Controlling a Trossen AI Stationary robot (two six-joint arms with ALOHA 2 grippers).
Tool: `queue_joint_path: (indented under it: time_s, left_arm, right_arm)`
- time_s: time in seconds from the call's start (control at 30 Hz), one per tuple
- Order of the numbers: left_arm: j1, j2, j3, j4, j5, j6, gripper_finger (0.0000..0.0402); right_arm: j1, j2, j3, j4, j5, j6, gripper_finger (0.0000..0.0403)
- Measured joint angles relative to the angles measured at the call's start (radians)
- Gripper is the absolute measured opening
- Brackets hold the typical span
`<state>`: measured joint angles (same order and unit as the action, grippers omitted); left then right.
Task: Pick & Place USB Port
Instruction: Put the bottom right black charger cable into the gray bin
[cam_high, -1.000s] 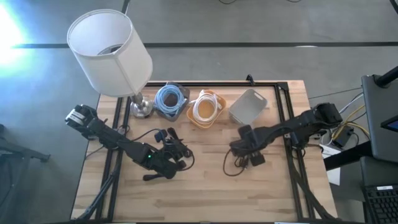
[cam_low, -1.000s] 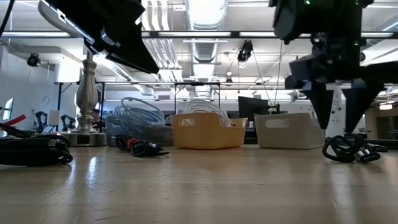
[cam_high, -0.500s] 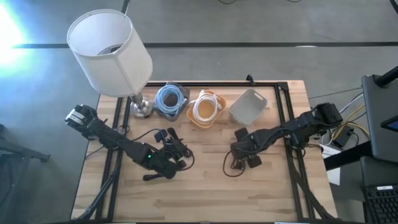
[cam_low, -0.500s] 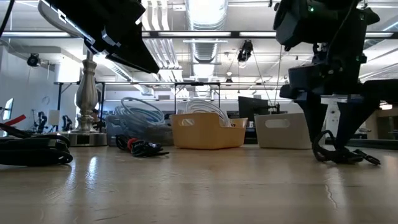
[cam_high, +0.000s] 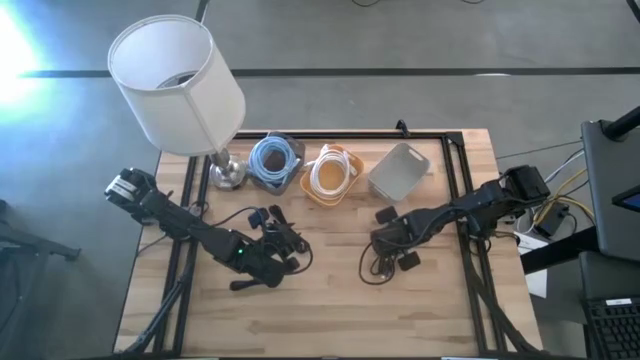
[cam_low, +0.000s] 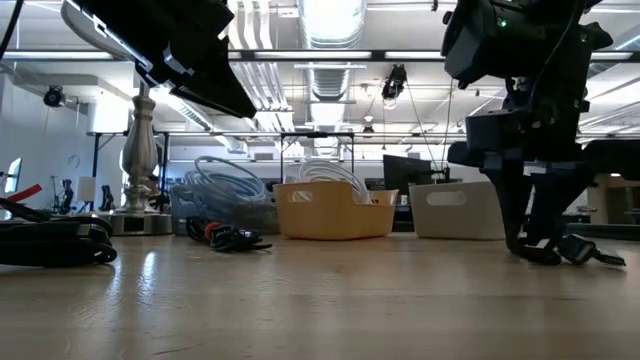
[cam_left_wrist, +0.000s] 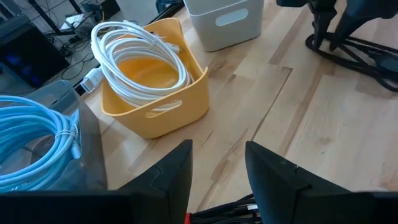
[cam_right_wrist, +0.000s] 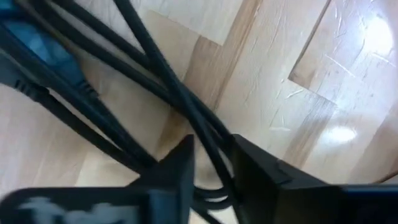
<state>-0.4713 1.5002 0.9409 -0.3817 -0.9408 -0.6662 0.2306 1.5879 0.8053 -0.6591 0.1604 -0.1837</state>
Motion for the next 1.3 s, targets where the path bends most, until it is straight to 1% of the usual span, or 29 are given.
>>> queue_joint_path:
  time_s: [0.13,0.2,0.33,0.7,0.8,0.93,1.1,1.17,1.3]
  left_arm:
    - [0.0,0.0,0.0,0.0,0.0,0.0,0.0151]
    - [0.0,0.0,0.0,0.001,0.0,0.0,0.0151]
    - [0.0,0.0,0.0,0.005,0.0,0.0,0.0151]
    - [0.0,0.0,0.0,0.004,0.0,0.0,0.0151]
    - [0.0,0.0,0.0,0.004,0.0,0.0,0.0151]
    - [0.0,0.0,0.0,0.005,0.0,0.0,0.0151]
    - [0.0,-0.001,0.0,0.006,0.0,0.0,0.0151]
    - [0.0,-0.001,0.0,0.007,0.0,0.0,0.0151]
    - [0.0,-0.001,0.0,0.007,0.0,0.0,0.0151]
  right_arm:
    - [0.0,-0.001,-0.003,-0.01,-0.006,0.01,0.003]
    - [0.0,-0.002,0.005,-0.033,-0.012,0.036,0.0015]
    - [0.0,-0.002,0.056,-0.105,-0.02,0.077,0.0013]
    - [-0.001,-0.015,0.288,-0.44,0.002,0.11,0.0011]
    - [-0.01,-0.036,0.352,-0.504,0.048,0.147,0.0011]
    - [-0.033,-0.103,0.412,-0.554,0.114,0.18,0.0012]
    - [-0.082,-0.239,0.419,-0.549,0.258,0.095,0.0012]
    - [-0.123,-0.291,0.402,-0.547,0.281,0.043,0.0012]
    - [-0.238,-0.378,0.342,-0.495,0.288,-0.073,0.0012]
